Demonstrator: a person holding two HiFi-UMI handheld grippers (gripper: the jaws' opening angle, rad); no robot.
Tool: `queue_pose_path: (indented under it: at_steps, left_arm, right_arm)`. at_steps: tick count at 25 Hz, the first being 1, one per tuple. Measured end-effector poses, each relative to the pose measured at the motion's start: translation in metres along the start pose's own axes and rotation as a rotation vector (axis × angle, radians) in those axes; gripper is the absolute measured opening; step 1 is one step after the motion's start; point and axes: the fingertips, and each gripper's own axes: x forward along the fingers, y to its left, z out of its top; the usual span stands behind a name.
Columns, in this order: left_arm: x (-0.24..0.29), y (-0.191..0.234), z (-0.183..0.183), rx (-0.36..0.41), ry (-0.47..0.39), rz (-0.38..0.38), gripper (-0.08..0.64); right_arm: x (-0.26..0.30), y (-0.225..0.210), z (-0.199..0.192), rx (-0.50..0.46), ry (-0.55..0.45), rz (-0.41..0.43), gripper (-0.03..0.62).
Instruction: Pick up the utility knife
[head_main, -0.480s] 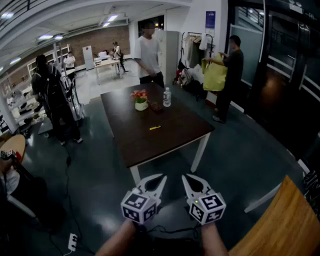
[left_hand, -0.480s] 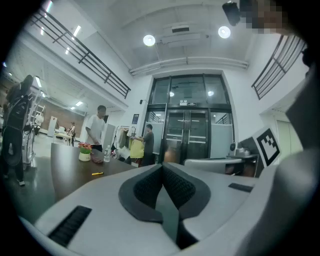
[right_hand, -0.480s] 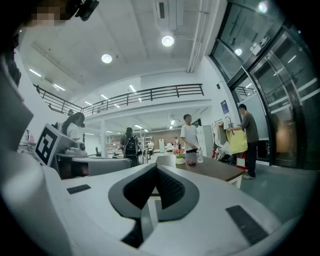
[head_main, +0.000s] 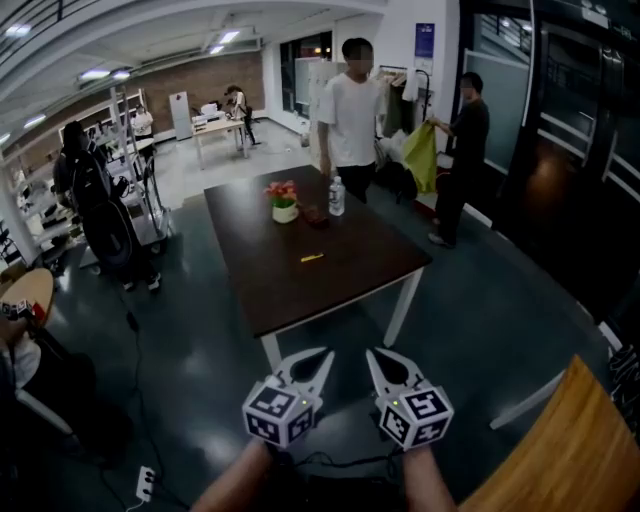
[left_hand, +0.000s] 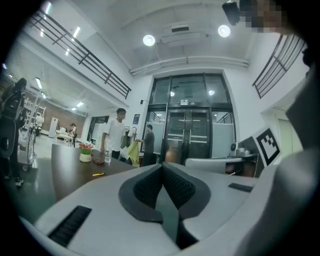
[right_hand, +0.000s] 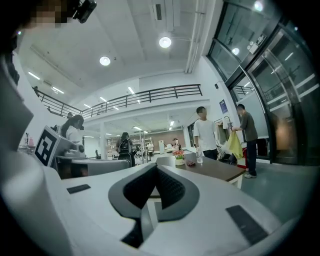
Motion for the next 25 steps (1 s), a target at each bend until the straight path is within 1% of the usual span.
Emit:
queue_pose_path:
  at_steps: [8,12,20,25]
  left_arm:
    - [0.004,0.001,-0.001,0.01,0.01,0.018,0.008]
    - [0.011,0.009,0.0,0.016,0.016,0.03,0.008]
    - [0.038,0.039,0.003,0.013,0.029,0.027,0.008]
    - [0.071,0.076,0.0,-0.006,0.029,0.018,0.008]
  right_arm:
    - [0.003,-0.005,-0.002,0.007,0.003,0.015,0.009]
    - [0.01,-0.011,0.0,0.012,0.004,0.022,0.009]
    - [0.044,-0.028,0.005,0.013,0.013,0.014,0.009]
    - [0.085,-0.049,0.005,0.001,0.031,0.001,0.009]
